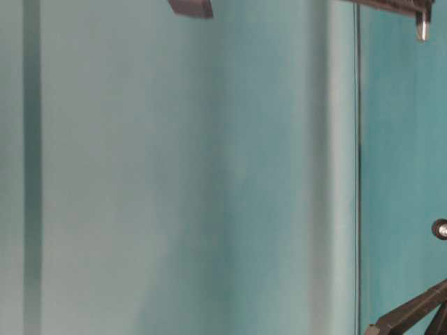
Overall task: Insert the USB cable into the female connector supported by the left arm.
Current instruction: 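Close the right gripper on the black USB-A plug and lift it, then carry the plug left and align it with the clamped female connector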
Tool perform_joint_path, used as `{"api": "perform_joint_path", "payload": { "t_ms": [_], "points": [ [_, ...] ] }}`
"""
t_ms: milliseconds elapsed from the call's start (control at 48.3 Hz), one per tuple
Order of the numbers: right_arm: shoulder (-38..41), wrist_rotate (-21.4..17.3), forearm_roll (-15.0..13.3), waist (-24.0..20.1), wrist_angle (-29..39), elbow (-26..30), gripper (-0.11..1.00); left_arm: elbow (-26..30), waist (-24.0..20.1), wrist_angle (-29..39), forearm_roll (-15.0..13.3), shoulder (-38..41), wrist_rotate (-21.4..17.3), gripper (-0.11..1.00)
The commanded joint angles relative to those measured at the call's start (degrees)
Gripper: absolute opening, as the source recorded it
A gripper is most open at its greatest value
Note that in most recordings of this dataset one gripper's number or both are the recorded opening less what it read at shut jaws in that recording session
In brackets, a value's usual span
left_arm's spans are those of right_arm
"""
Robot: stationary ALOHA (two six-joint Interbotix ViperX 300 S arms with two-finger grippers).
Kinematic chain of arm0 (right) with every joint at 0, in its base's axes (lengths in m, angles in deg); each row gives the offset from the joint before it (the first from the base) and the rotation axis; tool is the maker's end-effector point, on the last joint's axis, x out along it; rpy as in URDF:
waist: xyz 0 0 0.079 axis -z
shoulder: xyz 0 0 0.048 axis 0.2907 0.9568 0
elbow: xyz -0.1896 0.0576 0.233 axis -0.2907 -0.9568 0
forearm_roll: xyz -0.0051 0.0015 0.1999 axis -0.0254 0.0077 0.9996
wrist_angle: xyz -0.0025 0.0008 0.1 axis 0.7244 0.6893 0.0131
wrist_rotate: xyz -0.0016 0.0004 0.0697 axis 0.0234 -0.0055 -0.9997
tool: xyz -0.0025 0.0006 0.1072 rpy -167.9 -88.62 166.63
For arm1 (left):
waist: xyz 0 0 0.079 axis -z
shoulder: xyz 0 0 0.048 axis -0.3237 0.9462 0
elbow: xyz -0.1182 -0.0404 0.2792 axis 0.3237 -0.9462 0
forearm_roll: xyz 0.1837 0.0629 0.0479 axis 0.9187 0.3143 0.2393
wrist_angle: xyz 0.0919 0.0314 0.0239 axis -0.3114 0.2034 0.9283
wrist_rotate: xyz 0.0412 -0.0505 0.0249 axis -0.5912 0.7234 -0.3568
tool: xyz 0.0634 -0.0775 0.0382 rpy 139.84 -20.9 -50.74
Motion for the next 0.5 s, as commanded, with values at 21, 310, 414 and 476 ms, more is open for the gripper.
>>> {"api": "perform_joint_path", "payload": {
  "t_ms": [21,310,414,476],
  "points": [
    [2.0,-0.1,-0.2,-0.4,0.4,3.6,0.21,0.5,-0.2,-0.6,-0.1,-0.2,-0.6,0.72],
    [8.3,-0.1,-0.2,-2.1,4.2,11.3,0.21,0.5,-0.1,-1.5,-0.1,0.5,-0.5,0.72],
    [9.3,-0.1,-0.2,-2.5,7.6,13.8,0.21,0.6,-0.1,-2.9,-0.2,1.0,-0.5,0.72],
    [9.7,-0.1,-0.2,-2.7,9.7,15.2,0.21,0.6,-0.1,-3.5,-0.2,1.6,-0.5,0.72]
  ]
}}
